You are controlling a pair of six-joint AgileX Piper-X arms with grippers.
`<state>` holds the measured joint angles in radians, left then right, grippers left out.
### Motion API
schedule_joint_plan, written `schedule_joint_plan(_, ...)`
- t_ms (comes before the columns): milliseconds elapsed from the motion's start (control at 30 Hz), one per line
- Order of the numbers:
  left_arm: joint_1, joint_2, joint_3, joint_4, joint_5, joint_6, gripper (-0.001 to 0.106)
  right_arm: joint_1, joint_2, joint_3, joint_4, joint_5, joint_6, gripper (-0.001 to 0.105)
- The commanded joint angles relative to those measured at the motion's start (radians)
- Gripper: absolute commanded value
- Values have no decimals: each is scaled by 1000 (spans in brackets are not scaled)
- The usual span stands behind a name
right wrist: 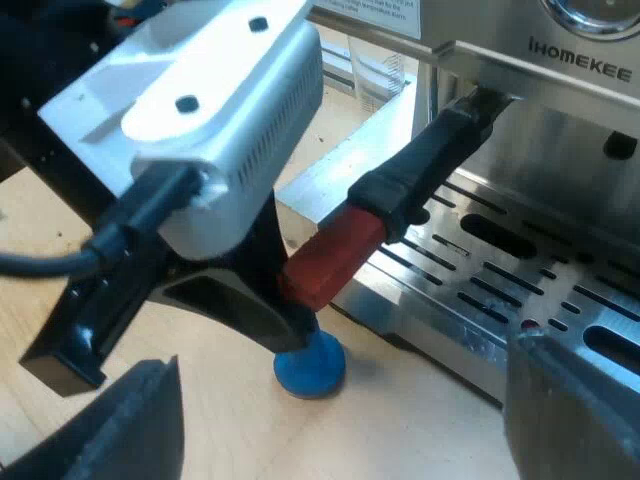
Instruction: Put the handle in the coffee machine
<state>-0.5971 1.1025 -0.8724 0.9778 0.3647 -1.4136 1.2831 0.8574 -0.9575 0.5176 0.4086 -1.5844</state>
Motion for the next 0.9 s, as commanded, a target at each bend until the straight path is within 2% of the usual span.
schedule_joint_plan(33,43,-8,-18,-4,49,9,0,3,-9,-2,-5,5,-3,68)
schedule_joint_plan(133,98,-20,-18,17,49,9,0,3,-9,-2,-5,5,-3,68)
schedule_joint_plan(267,162,-71,-18,57,49,49,0,3,-9,-2,-5,5,-3,68)
schedule_joint_plan(600,235,-236,-18,73,49,55,0,3,-9,-2,-5,5,-3,68)
schedule_joint_plan(800,295,-311,-18,73,46,-2,0,3,-9,-2,-5,5,-3,68)
schedule_joint_plan(900,329,-333,-18,73,46,-3,0,3,-9,-2,-5,5,-3,68)
